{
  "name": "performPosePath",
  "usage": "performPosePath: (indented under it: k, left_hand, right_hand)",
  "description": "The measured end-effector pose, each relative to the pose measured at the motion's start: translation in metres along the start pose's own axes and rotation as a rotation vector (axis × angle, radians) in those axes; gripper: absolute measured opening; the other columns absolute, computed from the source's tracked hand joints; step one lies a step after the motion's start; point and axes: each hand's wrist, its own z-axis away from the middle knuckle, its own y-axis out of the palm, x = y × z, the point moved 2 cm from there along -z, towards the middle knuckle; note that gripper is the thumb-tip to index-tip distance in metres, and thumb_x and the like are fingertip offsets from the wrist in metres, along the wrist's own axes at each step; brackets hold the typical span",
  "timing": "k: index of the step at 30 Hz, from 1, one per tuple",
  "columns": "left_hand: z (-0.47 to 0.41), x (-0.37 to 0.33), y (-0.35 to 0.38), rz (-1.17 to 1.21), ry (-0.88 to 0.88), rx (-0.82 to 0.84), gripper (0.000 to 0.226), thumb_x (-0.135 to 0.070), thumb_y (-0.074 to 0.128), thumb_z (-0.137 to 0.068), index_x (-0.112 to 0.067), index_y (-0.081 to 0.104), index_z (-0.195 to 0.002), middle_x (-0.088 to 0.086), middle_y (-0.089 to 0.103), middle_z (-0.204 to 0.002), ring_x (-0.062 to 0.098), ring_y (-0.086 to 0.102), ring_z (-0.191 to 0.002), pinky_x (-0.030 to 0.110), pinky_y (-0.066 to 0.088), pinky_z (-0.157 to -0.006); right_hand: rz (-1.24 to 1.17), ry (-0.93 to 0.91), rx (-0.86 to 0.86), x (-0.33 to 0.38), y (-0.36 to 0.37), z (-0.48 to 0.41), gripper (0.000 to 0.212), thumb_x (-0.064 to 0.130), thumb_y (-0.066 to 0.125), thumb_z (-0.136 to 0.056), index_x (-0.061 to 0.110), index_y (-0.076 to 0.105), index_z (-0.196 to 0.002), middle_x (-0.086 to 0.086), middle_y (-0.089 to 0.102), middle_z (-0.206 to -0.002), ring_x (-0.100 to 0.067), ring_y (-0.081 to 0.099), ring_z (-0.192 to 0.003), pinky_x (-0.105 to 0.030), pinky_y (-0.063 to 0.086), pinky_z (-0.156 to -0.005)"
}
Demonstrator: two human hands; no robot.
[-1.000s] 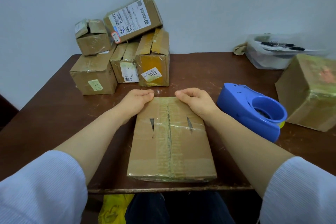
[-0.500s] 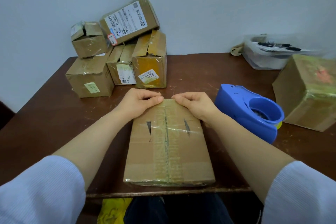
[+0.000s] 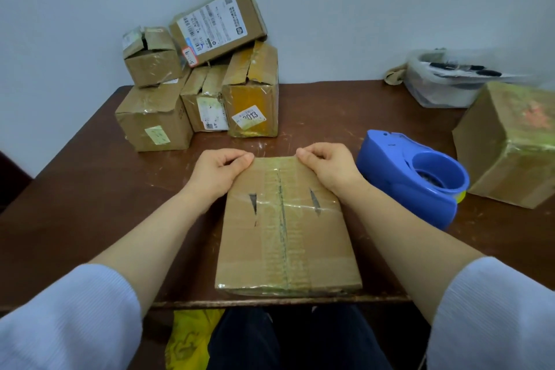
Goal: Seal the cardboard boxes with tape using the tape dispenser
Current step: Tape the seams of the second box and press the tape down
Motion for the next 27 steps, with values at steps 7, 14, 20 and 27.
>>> performPosePath:
  k: [7,14,20,27]
  left_hand:
    - [0.005,-0.032,0.009,-0.615,0.399,0.085,0.036,-0.022,0.045,-0.099,-0.017,0.053,-0.134,0.001,0.052,-0.139,0.017,0.041,-0.133,0.036,0.014,-0.115]
    - [0.013,-0.030,0.026,-0.887,0.427,0.256,0.044,-0.037,0.037,-0.100,-0.031,0.038,-0.144,-0.001,0.050,-0.137,0.021,0.043,-0.126,0.032,0.035,-0.096]
    - [0.024,-0.030,0.005,-1.099,0.066,-0.044,0.049,-0.043,0.027,-0.101,-0.021,0.040,-0.142,0.014,0.053,-0.126,0.035,0.050,-0.115,0.041,0.042,-0.089]
    - [0.041,-0.028,0.003,-1.144,0.324,0.139,0.064,-0.053,0.017,-0.098,-0.021,0.008,-0.153,0.001,0.000,-0.160,0.016,-0.002,-0.147,0.039,-0.001,-0.118]
  right_hand:
    - [0.372,0.030,0.158,0.013,-0.003,0.008,0.067,0.054,0.043,-0.094,0.028,0.019,-0.151,-0.011,0.019,-0.155,-0.028,0.032,-0.138,-0.039,0.030,-0.109]
    - [0.527,-0.052,0.191,0.021,0.001,0.014,0.044,0.032,0.052,-0.096,0.025,0.045,-0.138,-0.013,0.036,-0.142,-0.025,0.048,-0.122,-0.029,0.035,-0.100]
    - [0.822,-0.004,0.182,0.037,-0.020,0.048,0.079,0.062,0.054,-0.084,0.039,0.014,-0.148,-0.011,0.012,-0.155,-0.034,0.028,-0.136,-0.048,0.041,-0.101]
    - [0.816,-0.016,0.321,0.029,-0.001,0.065,0.086,0.073,0.052,-0.077,0.038,0.020,-0.148,-0.007,0.005,-0.158,-0.035,-0.011,-0.144,-0.052,0.019,-0.112]
